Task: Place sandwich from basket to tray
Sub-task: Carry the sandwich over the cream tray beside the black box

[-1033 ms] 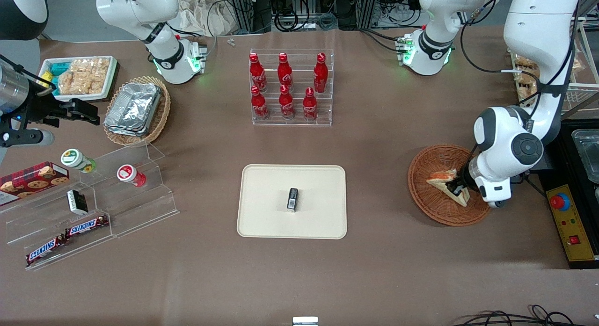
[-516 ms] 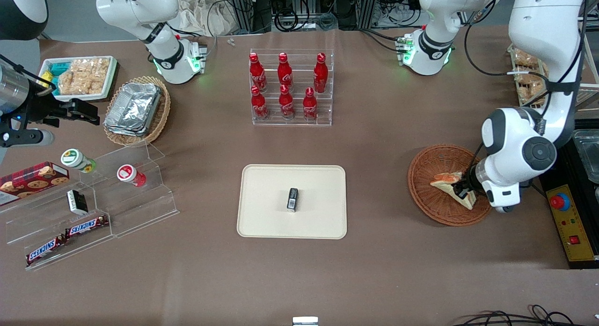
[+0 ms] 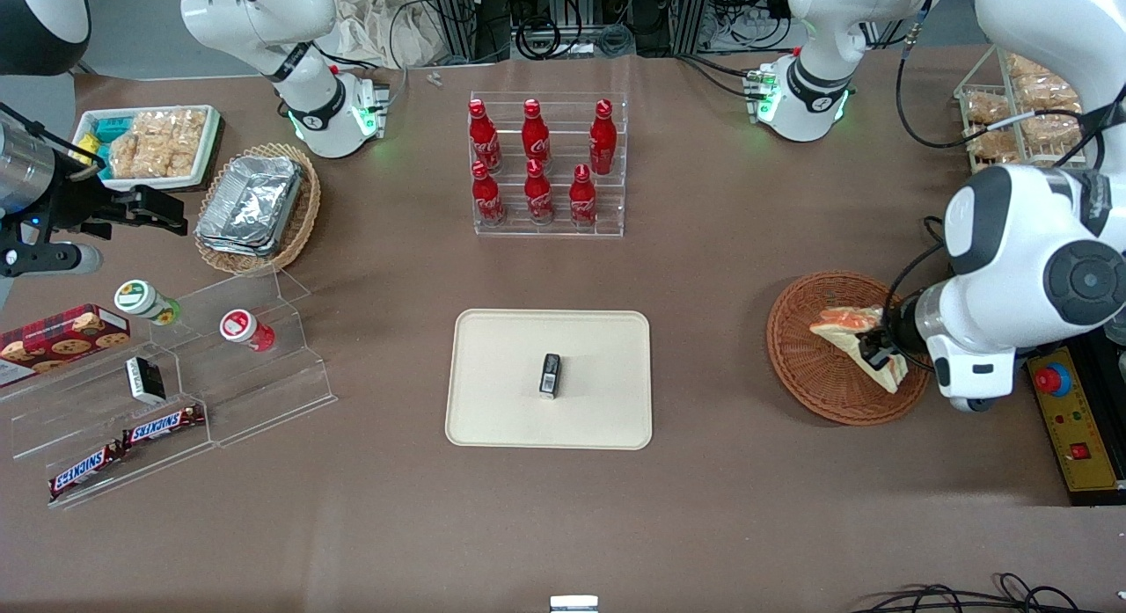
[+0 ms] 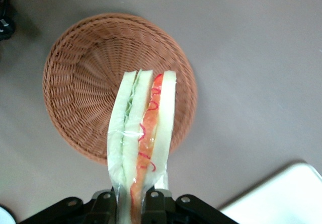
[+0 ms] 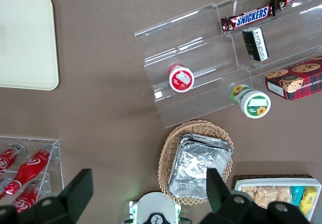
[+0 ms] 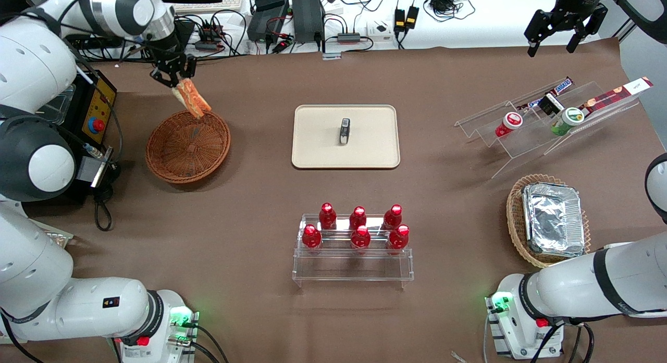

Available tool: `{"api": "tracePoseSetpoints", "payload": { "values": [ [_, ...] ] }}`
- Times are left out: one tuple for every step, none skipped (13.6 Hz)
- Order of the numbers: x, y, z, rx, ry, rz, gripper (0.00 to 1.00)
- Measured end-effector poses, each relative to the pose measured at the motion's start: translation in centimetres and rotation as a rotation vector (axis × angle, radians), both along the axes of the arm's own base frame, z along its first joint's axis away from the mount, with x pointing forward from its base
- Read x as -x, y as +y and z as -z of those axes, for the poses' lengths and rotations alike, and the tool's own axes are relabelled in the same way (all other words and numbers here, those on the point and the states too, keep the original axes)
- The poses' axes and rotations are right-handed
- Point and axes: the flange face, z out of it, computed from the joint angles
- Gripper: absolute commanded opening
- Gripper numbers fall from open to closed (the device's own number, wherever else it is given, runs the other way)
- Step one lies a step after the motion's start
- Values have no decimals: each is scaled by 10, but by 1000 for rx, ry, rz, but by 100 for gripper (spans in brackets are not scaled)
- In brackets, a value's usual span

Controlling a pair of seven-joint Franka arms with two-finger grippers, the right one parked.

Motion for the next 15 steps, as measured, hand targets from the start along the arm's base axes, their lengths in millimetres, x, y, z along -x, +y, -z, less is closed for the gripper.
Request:
{"api": "tracePoseSetpoints", "payload": {
  "values": [
    [3,-23,-14,1,-9,40,0],
    [8,-49,-22,4,-20,85,0],
    [15,-76,-26,10,-26,127,0],
    [23,-104,-25,15,-24,171,0],
    [31,-131,-21,8,-24,219,0],
    [38,-159,-13,-4,-30,273,0],
    [43,-189,-3,-8,-35,320,0],
    [47,-217,10,-7,-35,363,0],
    [48,-243,26,-8,-34,403,0],
    [46,-264,44,-8,-40,437,0],
    [45,-281,65,-1,-54,465,0],
    [42,-295,87,13,-73,484,0],
    [37,-303,109,27,-94,496,0],
    [32,-307,128,34,-117,509,0],
    [28,-309,145,37,-134,520,0]
  ]
}}
